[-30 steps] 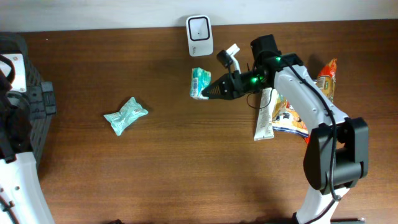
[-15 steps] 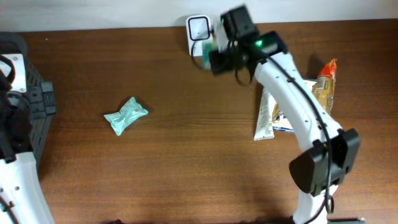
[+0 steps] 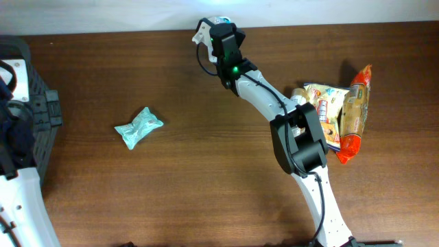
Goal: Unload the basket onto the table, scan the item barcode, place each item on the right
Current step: 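Lift the tissue pack to the scanner with the right gripper, then carry the tissue pack to the right edge pile and release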
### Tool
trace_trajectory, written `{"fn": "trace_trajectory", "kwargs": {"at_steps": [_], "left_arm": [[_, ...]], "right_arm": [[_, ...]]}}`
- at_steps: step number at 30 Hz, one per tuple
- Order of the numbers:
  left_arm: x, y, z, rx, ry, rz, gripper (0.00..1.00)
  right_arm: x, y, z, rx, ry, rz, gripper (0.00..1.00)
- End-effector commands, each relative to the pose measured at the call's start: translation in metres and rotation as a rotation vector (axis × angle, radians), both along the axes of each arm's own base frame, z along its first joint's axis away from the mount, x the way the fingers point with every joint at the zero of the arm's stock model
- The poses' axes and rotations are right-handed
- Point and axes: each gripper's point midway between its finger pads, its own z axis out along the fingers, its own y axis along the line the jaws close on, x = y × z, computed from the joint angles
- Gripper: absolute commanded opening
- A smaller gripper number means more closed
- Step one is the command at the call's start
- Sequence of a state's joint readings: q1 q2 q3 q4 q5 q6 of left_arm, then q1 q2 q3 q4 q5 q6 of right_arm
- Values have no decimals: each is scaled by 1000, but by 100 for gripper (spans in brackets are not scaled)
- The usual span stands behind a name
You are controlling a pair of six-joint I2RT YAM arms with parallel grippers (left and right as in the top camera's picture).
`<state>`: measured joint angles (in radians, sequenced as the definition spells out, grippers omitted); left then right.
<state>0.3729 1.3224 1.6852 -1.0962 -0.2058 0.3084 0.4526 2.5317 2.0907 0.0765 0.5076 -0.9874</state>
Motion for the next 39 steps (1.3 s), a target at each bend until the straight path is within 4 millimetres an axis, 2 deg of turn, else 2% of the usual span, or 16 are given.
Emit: {"fn": "trace_trajectory", "kwargs": {"at_steps": [1, 9, 12, 15, 20, 22, 24, 26, 28, 29, 31, 32, 34, 36, 37, 39], "left_arm": [[0, 0, 3, 5, -5, -10, 99], [0, 0, 3, 6, -5, -10, 99], [0, 0, 3, 5, -5, -10, 99], [0, 0, 3, 5, -5, -10, 99], [0, 0, 3, 5, -5, -10, 99], [0, 0, 3, 5, -5, -10, 99], [0, 0, 3, 5, -5, -10, 99], [0, 0, 3, 6, -6, -10, 99], [0, 0, 3, 5, -5, -10, 99], [0, 0, 3, 5, -5, -10, 99], [0, 0, 3, 5, -5, -10, 99], [0, 0, 3, 5, -5, -10, 99], [0, 0, 3, 5, -5, -10, 99], [0, 0, 3, 6, -5, -10, 99], [0, 0, 3, 6, -5, -10, 99], [0, 0, 3, 5, -5, -10, 99]], "right_arm": [[1, -3, 11, -26, -21, -14, 4], [-1, -1, 9, -23, -12, -15, 4], [-4, 6, 19, 94, -5, -4, 4], [-13, 6, 43, 215, 18, -9, 4], [-49, 12, 93, 509, 166, 56, 4], [-90, 14, 107, 731, 370, 63, 4], [-138, -6, 113, 892, 586, -40, 4], [-178, -37, 119, 929, 730, -115, 4], [-202, -78, 118, 979, 805, -269, 4], [-215, -112, 108, 977, 851, -395, 4], [-224, -164, 87, 948, 870, -574, 4], [-231, -196, 68, 953, 891, -713, 4], [-247, -231, 30, 956, 968, -853, 4], [-257, -246, 1, 945, 1014, -898, 4], [-262, -247, -12, 914, 1046, -877, 10], [-266, -245, -23, 884, 1075, -845, 44]]}}
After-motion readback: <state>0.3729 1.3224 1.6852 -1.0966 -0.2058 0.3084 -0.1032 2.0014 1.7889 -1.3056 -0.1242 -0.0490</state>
